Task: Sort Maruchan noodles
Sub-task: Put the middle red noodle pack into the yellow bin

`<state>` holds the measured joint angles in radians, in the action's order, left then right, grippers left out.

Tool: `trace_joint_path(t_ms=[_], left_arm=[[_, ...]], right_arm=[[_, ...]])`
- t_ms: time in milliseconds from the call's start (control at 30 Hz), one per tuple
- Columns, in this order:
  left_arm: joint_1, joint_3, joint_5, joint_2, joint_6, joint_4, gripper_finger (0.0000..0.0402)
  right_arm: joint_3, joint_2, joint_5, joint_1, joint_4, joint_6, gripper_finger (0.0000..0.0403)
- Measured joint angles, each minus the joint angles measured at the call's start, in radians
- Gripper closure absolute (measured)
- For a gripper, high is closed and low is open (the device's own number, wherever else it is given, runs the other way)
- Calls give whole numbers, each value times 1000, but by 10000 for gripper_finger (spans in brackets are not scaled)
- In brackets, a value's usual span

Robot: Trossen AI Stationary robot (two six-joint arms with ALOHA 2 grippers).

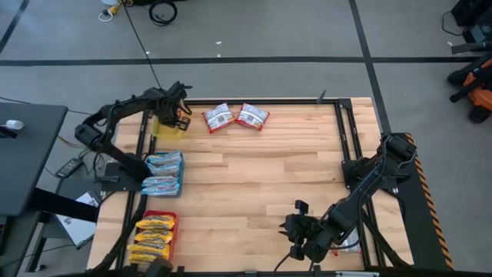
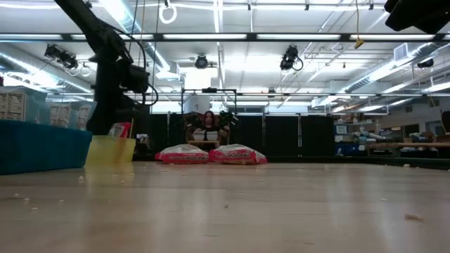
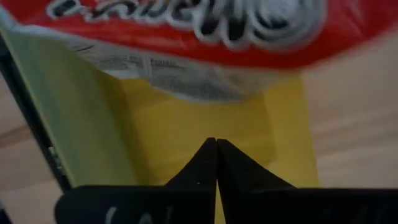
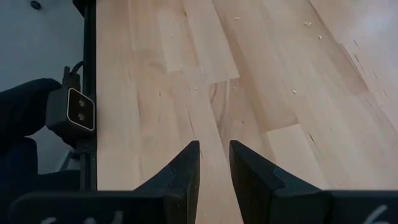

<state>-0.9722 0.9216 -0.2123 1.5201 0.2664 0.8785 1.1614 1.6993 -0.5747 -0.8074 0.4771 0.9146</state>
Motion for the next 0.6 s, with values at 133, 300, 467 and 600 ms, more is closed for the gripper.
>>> trace_joint_path(t_ms=[133, 300, 467, 600], left_arm=[[-20, 0, -1, 48, 65, -101, 394], [-70, 0, 44, 74, 153, -236, 393], [-119, 0, 38, 77, 228, -328, 393], [-126, 0, 24, 77, 239, -337, 393]], right_arm=[[0, 0, 0, 0, -5, 0, 310], [0, 0, 0, -1, -7, 6, 310], [0, 0, 1, -15, -8, 25, 310], [0, 0, 0, -19, -5, 24, 310]])
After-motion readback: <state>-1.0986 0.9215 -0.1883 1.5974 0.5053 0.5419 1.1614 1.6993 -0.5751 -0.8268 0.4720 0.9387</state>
